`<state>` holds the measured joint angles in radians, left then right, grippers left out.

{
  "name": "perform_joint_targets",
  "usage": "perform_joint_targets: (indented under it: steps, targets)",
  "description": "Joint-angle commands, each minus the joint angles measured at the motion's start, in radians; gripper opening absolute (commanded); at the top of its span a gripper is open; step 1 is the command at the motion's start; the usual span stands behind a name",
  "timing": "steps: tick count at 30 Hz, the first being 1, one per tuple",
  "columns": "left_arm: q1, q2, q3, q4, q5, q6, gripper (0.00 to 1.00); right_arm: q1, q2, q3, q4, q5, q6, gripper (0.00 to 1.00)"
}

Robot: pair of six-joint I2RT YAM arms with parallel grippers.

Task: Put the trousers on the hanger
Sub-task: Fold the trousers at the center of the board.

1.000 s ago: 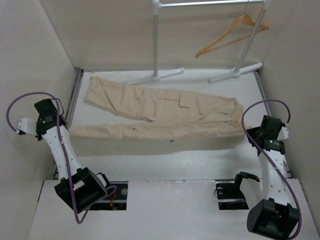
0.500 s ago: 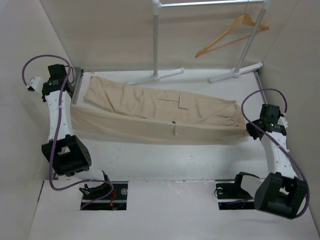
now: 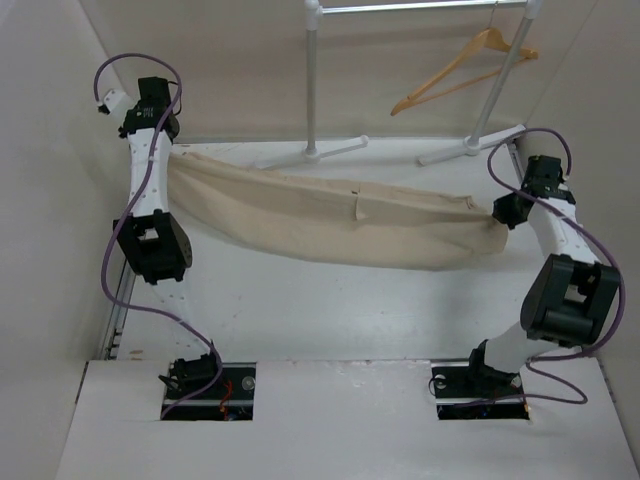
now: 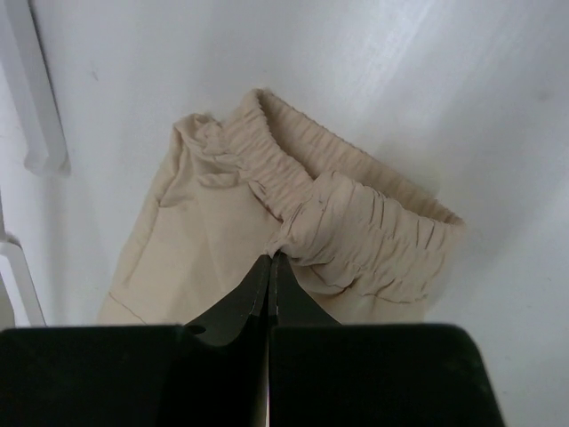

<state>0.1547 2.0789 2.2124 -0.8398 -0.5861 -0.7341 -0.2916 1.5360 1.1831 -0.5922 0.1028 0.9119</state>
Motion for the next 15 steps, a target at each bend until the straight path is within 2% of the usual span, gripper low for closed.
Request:
perform_joint_targets:
  steps: [1, 6, 9, 13, 14, 15]
  targets:
    - [0.012, 0.078, 0.157, -0.002, -0.095, 0.029, 0.02, -0.001, 0.099, 0.163, 0.036, 0.037, -0.008, 0.01]
    - [0.012, 0.256, 0.346, 0.019, -0.103, 0.045, 0.03, 0.010, 0.323, 0.390, -0.009, 0.026, -0.013, 0.02]
    - [0.012, 0.326, 0.372, 0.103, -0.092, 0.056, 0.06, 0.016, 0.447, 0.502, -0.040, 0.020, -0.008, 0.03]
    - [0.004, 0.366, 0.368, 0.309, -0.080, 0.097, 0.17, 0.025, 0.568, 0.636, -0.069, 0.012, 0.011, 0.09]
    - [0.000, 0.369, 0.366, 0.356, -0.064, 0.116, 0.21, 0.030, 0.585, 0.663, -0.073, 0.009, 0.019, 0.13]
    - [-0.005, 0.369, 0.363, 0.396, -0.048, 0.137, 0.29, 0.033, 0.592, 0.682, -0.075, 0.009, 0.022, 0.20]
